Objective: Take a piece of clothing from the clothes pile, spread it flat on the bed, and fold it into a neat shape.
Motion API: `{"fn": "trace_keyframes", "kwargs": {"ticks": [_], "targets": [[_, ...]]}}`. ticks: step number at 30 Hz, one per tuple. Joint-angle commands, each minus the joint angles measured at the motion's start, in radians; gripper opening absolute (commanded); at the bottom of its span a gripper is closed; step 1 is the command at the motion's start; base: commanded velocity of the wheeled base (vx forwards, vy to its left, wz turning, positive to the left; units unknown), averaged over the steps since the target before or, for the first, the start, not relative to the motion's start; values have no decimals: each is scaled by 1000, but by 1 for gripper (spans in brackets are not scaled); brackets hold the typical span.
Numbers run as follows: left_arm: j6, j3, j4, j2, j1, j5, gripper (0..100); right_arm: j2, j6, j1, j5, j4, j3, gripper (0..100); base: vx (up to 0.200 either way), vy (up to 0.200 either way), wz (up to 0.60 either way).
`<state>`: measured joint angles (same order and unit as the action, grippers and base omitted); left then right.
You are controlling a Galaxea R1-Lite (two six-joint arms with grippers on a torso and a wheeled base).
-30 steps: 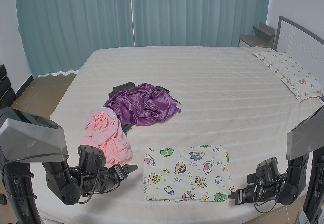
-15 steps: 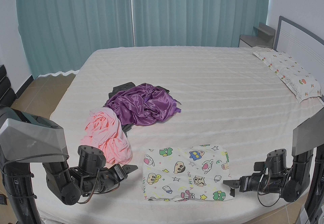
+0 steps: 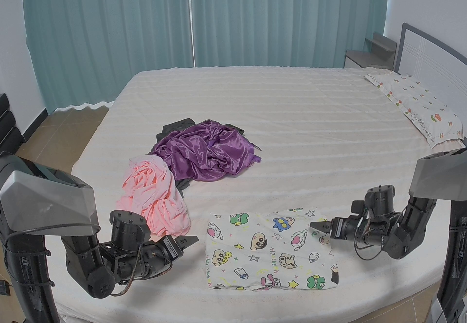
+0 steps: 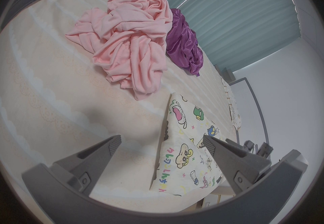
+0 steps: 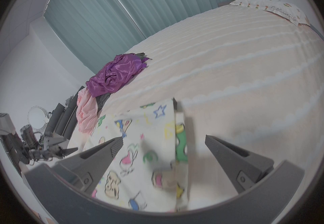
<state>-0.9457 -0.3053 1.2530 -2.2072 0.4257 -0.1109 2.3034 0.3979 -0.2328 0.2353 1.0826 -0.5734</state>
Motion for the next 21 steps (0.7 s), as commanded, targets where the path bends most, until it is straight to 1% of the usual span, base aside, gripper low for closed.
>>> {"fn": "trace_keyframes", "kwargs": {"ticks": [1,3,4,5,8,9,14,17,20,21], "targets": [[-1,20,32,-17,1,2,100,99,6,-13,1,-124,-200,100,0,0,0],[-1,20,32,-17,1,2,100,99,6,-13,1,-124,-200,100,0,0,0],[-1,20,32,-17,1,2,100,117,6,-14,1,-171,-249,100,0,0,0],[-1,20,32,-17,1,2,100,119,6,-16,2,-188,-264,100,0,0,0],[-1,20,32,-17,1,2,100,123,6,-22,2,-205,-281,100,0,0,0],[-1,20,32,-17,1,2,100,125,6,-23,2,-207,-287,0,0,0,0],[-1,20,32,-19,2,3,100,131,12,-17,-1,-201,-293,0,0,0,0],[-1,20,32,-19,2,3,100,125,53,-13,-30,-196,-292,0,0,0,0],[-1,20,32,-19,2,3,100,126,55,-11,-34,-194,-293,0,0,0,0],[-1,22,32,-19,4,3,100,126,59,-2,-54,-184,-293,0,0,0,0]]}}
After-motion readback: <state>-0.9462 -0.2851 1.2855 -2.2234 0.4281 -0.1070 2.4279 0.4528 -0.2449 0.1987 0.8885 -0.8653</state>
